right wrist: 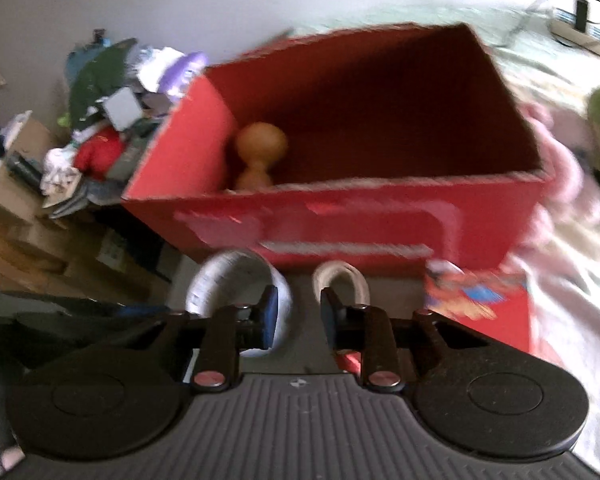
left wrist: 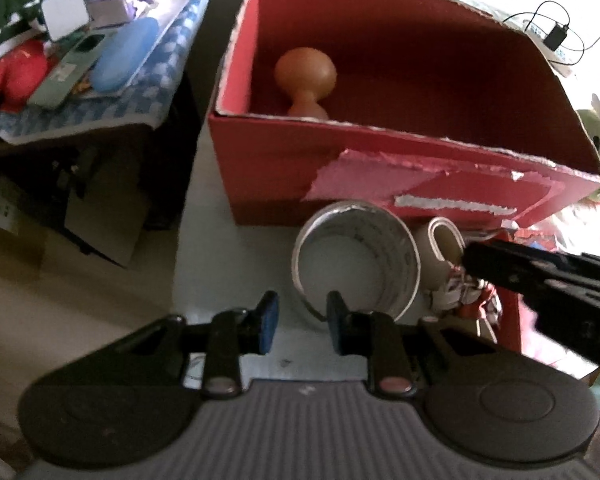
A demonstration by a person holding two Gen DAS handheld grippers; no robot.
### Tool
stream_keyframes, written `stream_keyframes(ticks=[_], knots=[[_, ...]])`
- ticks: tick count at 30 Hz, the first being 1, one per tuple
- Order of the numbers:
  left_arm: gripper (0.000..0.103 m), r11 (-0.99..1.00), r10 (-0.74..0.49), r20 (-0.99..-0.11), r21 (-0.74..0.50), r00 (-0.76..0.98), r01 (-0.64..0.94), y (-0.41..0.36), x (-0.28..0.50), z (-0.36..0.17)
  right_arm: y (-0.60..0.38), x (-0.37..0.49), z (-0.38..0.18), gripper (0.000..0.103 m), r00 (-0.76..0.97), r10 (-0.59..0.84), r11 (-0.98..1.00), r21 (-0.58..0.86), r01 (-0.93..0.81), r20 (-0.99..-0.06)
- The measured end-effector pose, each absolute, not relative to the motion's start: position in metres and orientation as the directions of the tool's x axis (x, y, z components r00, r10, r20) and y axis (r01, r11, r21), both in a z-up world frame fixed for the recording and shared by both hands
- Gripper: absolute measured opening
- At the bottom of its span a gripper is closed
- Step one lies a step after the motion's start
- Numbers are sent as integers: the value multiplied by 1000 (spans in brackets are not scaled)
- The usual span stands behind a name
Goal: Organize objects
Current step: 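Grasp the rim of the clear packing tape roll with the right gripper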
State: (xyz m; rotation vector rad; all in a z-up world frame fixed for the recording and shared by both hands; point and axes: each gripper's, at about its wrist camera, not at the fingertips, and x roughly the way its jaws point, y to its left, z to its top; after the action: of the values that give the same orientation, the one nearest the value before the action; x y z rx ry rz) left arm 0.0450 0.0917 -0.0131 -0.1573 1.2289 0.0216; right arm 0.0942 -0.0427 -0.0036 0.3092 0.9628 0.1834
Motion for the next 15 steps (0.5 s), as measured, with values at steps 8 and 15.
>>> stream_keyframes(ticks=[8,15], knots=[[15,979,-107,-942,-155,318,-129,98,54,-29,-20,118,-26,27,517,300,947,314,-63,-802],[15,972,-138,-936,-191,323,-138,105,56,-36,-17,126,-43,17,485,305,947,314,-65,-820]])
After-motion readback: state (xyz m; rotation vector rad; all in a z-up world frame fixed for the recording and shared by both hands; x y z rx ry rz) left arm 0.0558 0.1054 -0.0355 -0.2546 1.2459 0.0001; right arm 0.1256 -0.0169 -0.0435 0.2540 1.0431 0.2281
